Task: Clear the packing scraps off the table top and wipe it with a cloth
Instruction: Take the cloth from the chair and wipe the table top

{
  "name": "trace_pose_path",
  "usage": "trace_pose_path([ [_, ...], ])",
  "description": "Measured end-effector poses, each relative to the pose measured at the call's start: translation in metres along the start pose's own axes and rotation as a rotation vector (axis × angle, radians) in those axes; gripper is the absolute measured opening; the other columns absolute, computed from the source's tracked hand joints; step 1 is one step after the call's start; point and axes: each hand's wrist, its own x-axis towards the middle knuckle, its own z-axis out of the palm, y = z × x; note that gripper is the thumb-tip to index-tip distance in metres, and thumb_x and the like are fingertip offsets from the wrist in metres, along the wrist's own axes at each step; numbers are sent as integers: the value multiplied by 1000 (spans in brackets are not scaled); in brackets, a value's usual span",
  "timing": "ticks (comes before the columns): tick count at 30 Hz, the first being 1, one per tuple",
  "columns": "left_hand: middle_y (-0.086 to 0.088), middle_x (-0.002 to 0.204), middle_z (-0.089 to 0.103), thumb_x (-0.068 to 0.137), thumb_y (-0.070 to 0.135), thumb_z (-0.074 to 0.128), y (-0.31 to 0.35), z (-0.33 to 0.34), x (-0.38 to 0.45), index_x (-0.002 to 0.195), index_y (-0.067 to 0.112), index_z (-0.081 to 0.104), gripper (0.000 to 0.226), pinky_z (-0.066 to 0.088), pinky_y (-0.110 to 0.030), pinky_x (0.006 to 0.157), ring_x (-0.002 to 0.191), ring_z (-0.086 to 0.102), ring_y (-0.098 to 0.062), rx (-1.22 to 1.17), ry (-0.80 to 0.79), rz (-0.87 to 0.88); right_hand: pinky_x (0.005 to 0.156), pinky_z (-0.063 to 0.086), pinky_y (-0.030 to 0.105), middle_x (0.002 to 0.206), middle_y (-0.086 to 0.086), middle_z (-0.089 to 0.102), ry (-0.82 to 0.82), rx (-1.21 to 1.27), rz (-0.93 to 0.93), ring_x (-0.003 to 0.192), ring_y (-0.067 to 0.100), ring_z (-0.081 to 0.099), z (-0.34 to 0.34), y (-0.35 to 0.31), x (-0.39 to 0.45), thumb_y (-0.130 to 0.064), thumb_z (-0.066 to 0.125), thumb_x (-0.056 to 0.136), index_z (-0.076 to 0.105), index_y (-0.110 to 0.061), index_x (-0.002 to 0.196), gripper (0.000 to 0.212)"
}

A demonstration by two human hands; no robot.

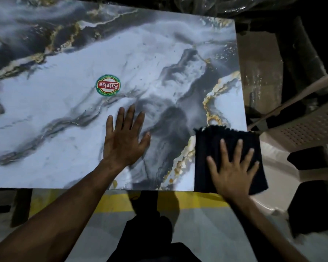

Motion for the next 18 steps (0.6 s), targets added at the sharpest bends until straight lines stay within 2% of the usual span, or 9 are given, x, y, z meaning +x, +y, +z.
trace_pose_path([
  [3,-10,159,27,91,55,31,-4,-1,2,148,21,35,67,23,-54,111,144,26,-36,0,5,8,113,4,69,164,15,2,13,55,60,147,48,1,-10,-26,48,-73,10,86,12,-39,155,77],
  [6,-11,155,35,91,52,35,-5,-4,0,142,18,45,63,33,-49,100,138,36,-37,-13,19,2,113,-2,70,163,17,3,63,43,-89,149,44,-1,-7,-83,55,-68,17,90,16,-31,155,75],
  [9,-12,151,40,88,48,39,-7,-12,-7,134,16,52,57,36,-47,92,133,42,-37,-85,62,-57,115,1,67,164,16,3,93,27,-329,151,36,0,8,-106,4,-61,24,94,21,-19,154,73],
  [11,-12,152,38,89,49,37,-14,-19,-20,135,17,50,57,35,-47,93,135,39,-36,-79,81,-55,117,8,64,164,11,5,63,22,-374,151,35,5,17,-81,-30,-59,24,96,24,-16,154,72],
  [15,-11,156,32,92,55,25,-34,-26,-57,141,20,45,63,27,-47,101,141,31,-34,-35,57,-82,114,19,64,161,13,22,44,-17,-177,147,39,21,10,-15,-23,-62,23,93,33,-9,151,79],
  [18,-10,158,28,91,56,22,-43,-23,-76,145,22,39,66,22,-50,107,144,25,-33,-24,8,-174,115,6,66,164,16,7,-22,35,-41,150,41,4,-5,-14,20,-71,10,88,18,-12,156,90],
])
